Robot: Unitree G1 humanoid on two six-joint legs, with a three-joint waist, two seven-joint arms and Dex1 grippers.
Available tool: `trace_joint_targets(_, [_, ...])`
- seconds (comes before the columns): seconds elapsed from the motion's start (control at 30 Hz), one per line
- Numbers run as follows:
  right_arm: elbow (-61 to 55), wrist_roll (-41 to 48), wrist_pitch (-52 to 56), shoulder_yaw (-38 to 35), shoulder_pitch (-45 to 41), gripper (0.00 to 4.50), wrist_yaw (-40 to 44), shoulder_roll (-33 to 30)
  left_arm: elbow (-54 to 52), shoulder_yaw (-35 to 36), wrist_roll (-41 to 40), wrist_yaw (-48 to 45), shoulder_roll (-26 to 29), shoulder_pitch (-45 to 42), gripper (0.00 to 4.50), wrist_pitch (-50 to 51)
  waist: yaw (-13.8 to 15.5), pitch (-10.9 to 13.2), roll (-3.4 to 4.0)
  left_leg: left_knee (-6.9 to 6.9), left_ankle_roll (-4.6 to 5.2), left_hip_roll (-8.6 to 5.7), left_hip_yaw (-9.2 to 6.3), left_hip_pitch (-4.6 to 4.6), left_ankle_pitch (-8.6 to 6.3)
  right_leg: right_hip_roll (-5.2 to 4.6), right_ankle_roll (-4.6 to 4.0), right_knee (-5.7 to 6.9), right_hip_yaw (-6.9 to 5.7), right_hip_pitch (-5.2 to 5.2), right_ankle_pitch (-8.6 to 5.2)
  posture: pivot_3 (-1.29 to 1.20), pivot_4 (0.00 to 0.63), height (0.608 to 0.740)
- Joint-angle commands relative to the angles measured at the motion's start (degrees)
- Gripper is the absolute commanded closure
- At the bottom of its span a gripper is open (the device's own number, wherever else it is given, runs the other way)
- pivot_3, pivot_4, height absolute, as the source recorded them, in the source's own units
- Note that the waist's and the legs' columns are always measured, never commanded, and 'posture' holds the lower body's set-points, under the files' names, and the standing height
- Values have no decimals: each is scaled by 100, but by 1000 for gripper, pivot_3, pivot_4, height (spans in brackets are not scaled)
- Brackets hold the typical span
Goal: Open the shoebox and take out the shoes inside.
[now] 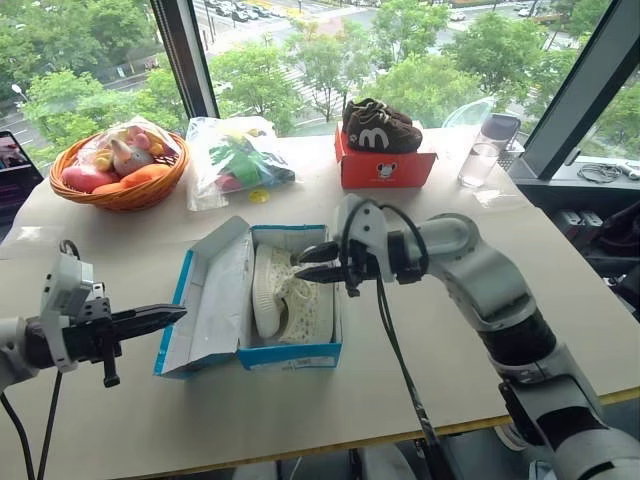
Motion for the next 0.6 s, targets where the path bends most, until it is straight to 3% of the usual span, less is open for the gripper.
trace_joint_targets(0.03, [-23, -11, -116, 105, -276, 1616, 111, 74, -62, 24, 109, -188, -24, -111, 4500, -124, 6, 0, 0, 0, 0, 2, 0, 0, 0, 2, 0, 0, 0, 0, 0, 0, 150, 740])
trace_joint_targets(0.2, [518, -487, -506, 468, -489, 59, -35, 296, -122, 19, 250, -223, -99, -162, 4500, -139, 21, 0, 0, -1, 0, 23, 0, 1, 0, 21, -5, -1, -1, 0, 2, 0, 150, 740])
trace_joint_targets(0.6, [1874, -1621, -1165, 1164, -419, 59, -122, 408, -272, 21, 490, -215, -311, -131, 4500, -156, 60, 0, 0, 0, 0, 27, 2, 0, 0, 25, -11, -1, -1, -3, 5, 0, 150, 740])
